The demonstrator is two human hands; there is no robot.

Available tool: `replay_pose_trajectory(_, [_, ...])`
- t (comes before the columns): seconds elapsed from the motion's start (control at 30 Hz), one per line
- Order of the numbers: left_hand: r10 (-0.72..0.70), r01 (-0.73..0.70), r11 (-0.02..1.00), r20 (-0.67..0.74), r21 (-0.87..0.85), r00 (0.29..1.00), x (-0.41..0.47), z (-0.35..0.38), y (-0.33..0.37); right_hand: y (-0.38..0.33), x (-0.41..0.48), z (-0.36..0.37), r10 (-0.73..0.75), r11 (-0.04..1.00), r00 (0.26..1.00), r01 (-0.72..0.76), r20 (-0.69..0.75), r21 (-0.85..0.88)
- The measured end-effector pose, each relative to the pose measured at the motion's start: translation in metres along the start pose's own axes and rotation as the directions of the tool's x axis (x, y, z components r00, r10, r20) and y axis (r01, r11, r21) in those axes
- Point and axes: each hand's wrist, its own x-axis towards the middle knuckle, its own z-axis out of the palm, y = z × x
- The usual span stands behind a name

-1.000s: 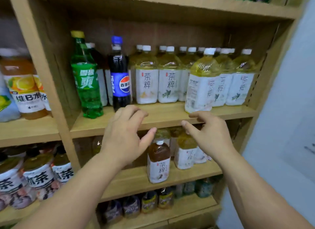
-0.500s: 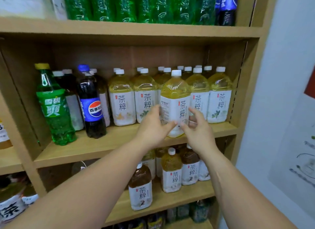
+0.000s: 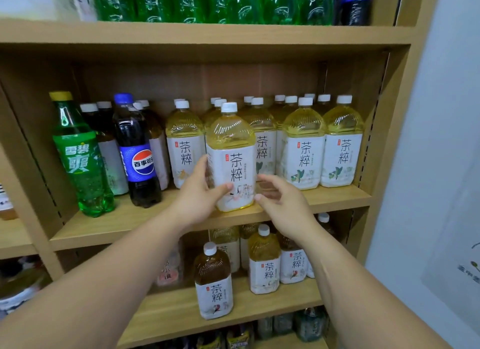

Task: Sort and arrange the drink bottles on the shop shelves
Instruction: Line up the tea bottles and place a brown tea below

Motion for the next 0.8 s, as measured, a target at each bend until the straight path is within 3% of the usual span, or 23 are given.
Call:
replay_pose_trajectory(0.1, [0.016, -0.016, 1.0, -0.015, 0.023, 1.0, -0.006, -0.014, -0.005, -0.001, 0.007, 0.006, -0.001, 0.999, 1.0, 0.001, -0.003, -0.033])
replay_pose_trajectory(0.33, [0.059, -0.052, 0.995, -0.083, 0.083, 0.995, -0.013, -0.048, -0.03, -0.02, 0.023, 0.05, 0.003, 1.0, 0.988, 0.002, 0.153, -0.026])
replay_pose_trajectory(0.5, [0.098, -0.002, 0.946, -0.282, 0.323, 0.954, -0.016, -0.049, -0.044, -0.033, 0.035, 0.087, -0.046, 0.986, 0.998, 0.04, -0.031, -0.163])
replay_pose_trajectory(0.8, [0.21, 0.002, 0.881, -0.395, 0.473, 0.894, -0.007, -0.048, -0.062, -0.031, 0.045, 0.112, -0.063, 0.969, 0.995, 0.042, -0.081, -0.243])
